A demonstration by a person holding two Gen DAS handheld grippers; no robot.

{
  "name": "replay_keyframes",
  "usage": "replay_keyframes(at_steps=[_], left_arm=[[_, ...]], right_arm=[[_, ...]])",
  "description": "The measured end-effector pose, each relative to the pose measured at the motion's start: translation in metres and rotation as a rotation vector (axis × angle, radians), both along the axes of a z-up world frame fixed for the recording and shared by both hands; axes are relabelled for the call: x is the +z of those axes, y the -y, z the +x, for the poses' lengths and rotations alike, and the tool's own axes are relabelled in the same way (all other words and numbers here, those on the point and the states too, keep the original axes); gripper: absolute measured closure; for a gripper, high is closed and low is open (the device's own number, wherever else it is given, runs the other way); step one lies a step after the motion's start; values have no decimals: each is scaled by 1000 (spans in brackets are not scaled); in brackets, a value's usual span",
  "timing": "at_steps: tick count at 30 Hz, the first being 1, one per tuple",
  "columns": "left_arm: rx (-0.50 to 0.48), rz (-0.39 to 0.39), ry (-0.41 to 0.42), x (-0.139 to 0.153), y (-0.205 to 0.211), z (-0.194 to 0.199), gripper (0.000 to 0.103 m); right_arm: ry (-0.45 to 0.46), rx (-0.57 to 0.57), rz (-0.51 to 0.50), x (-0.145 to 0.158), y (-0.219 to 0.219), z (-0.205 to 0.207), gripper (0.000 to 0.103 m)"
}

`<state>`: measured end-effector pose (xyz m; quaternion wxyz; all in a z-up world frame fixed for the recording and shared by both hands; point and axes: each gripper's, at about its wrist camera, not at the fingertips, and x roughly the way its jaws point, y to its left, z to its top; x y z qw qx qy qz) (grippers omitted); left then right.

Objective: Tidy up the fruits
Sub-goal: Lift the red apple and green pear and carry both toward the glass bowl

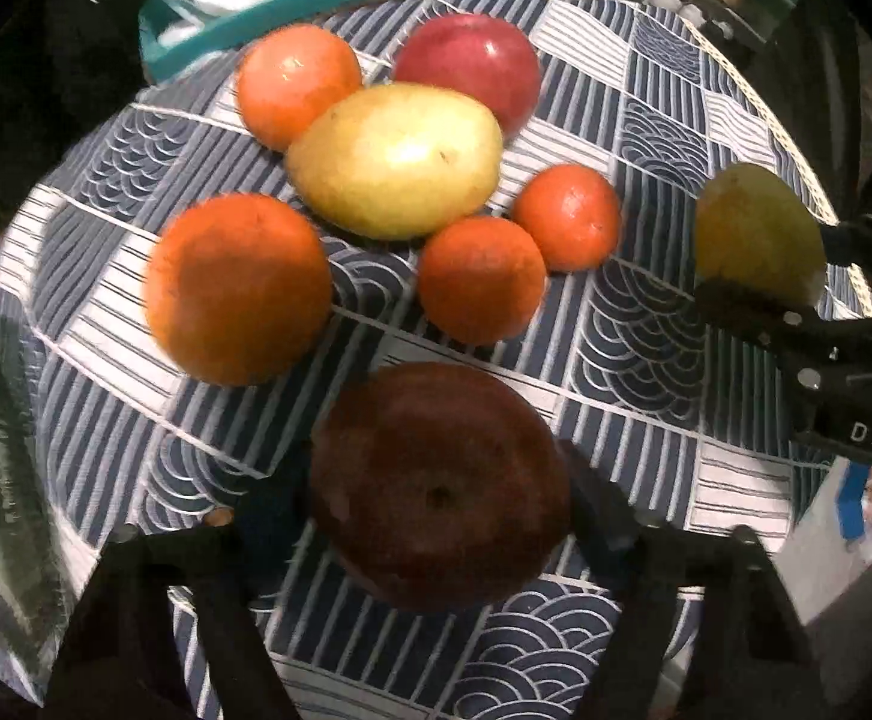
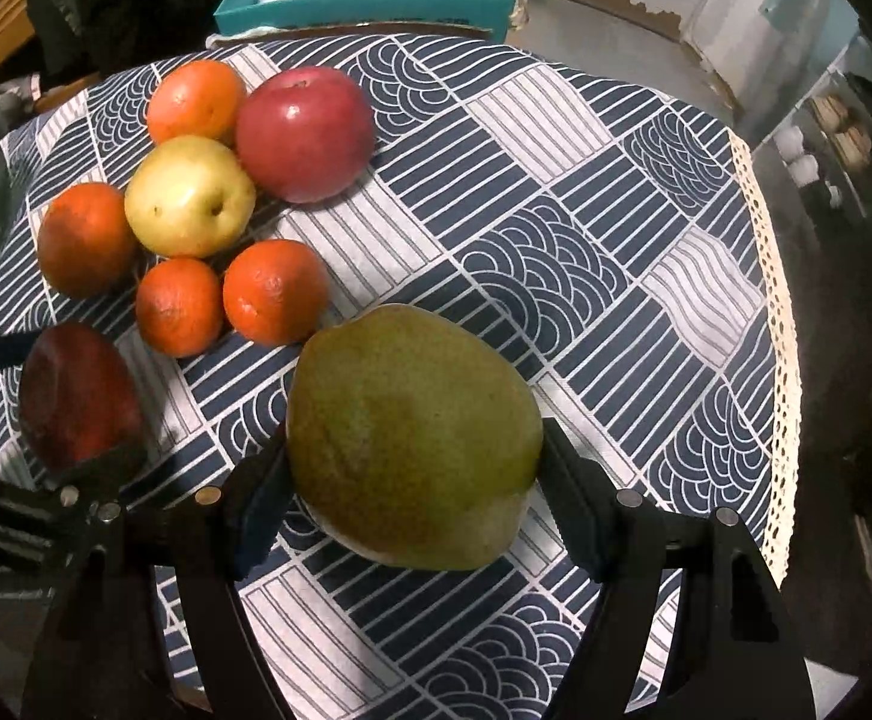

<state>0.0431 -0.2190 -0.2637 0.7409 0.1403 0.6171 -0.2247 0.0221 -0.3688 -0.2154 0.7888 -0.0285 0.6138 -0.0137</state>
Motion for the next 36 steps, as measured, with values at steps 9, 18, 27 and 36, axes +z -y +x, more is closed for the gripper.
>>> replay_keyframes(at_steps=[9, 18, 27, 36], left_arm=[[5, 5, 66, 3, -6, -7, 29], [33, -9, 132, 25, -22, -7, 29], [61, -37, 198, 61, -44, -5, 29], [87, -72, 257, 95, -59, -9, 29]], right_arm=[[16, 15, -1, 6, -3, 0, 28], [69, 33, 2, 21, -11, 5, 28], [148, 67, 15, 51, -25, 3, 28], [224, 90, 33, 83, -39, 1, 28]])
